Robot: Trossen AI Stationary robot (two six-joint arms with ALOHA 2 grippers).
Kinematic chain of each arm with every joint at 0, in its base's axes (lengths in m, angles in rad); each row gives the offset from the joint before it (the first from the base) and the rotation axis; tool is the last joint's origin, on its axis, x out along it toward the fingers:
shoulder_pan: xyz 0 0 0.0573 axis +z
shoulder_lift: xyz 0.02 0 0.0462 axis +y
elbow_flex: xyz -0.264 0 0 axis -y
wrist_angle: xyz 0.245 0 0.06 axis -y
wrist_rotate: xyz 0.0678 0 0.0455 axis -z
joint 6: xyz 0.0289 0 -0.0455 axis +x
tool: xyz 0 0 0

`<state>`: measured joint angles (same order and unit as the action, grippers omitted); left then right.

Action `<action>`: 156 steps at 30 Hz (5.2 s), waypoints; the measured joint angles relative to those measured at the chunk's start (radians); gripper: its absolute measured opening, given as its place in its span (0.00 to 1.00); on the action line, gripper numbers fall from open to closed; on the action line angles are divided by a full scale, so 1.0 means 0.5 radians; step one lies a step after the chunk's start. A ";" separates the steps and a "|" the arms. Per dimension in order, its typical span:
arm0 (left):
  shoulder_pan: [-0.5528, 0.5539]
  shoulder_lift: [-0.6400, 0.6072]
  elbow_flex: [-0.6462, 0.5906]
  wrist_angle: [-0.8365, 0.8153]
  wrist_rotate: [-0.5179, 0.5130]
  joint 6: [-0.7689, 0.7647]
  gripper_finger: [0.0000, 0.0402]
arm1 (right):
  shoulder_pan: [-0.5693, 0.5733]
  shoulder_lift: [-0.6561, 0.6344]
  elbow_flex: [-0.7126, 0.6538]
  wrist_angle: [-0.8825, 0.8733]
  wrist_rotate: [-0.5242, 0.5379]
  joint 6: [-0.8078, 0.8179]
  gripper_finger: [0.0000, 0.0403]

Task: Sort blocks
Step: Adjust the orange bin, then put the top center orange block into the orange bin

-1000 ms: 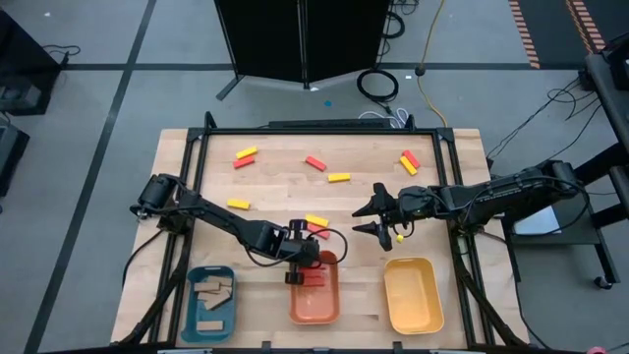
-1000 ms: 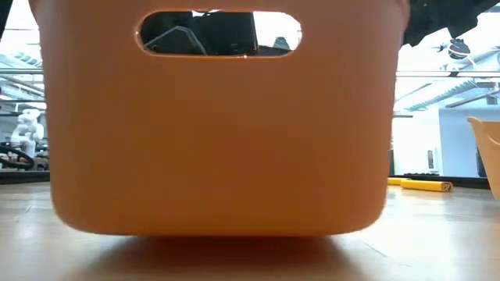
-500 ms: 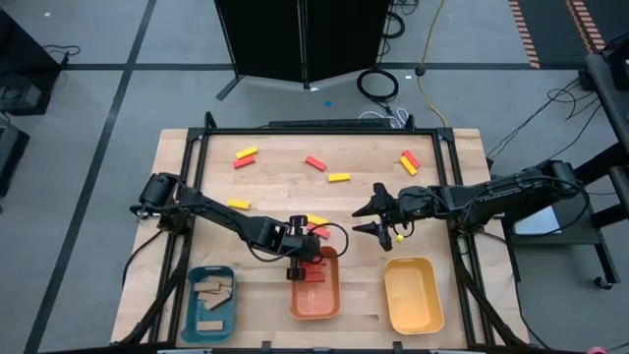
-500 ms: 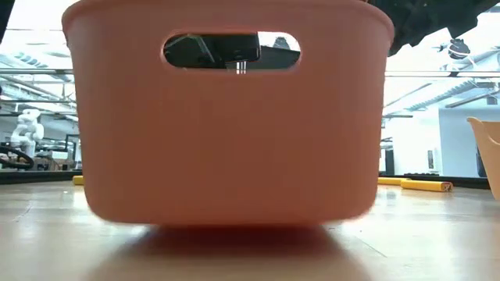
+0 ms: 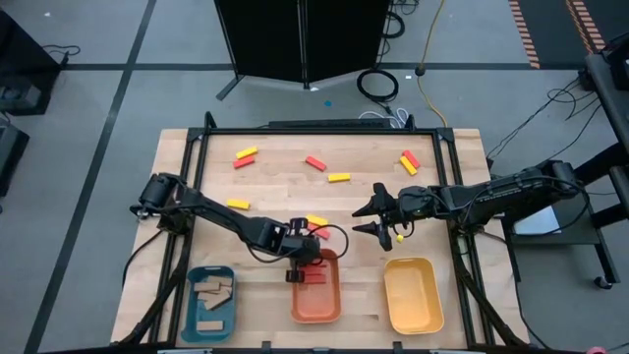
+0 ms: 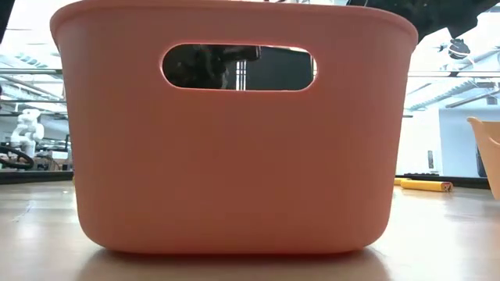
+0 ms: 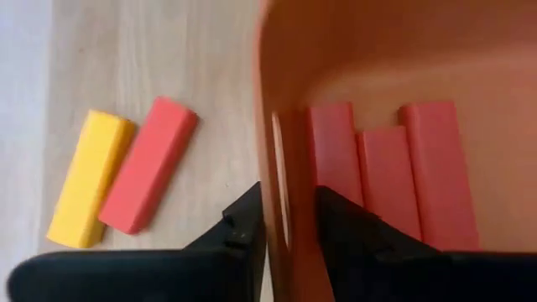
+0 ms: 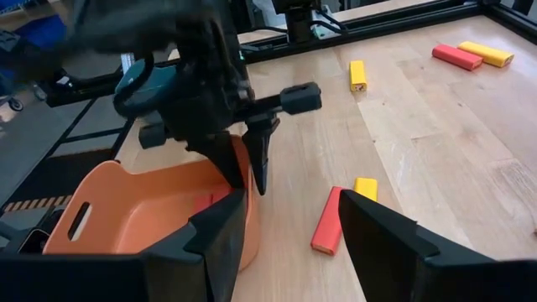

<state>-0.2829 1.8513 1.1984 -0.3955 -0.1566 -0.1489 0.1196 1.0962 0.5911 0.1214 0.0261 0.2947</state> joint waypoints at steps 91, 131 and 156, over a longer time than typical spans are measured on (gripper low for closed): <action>1.780 -0.686 -0.085 -0.372 0.597 0.806 0.30 | -1.263 1.727 0.914 0.483 -0.538 -0.556 0.46; 1.778 -0.679 -0.087 -0.240 0.657 0.783 0.30 | -1.009 1.962 0.996 0.173 0.146 -0.561 0.46; 1.683 -0.697 -0.089 -0.055 0.941 0.849 0.30 | -1.013 1.710 0.950 -0.073 0.122 -0.574 0.18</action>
<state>0.5584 1.5030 1.1538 -0.4231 0.3140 0.2754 -0.3867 1.9510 1.0663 0.0850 0.0872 0.0076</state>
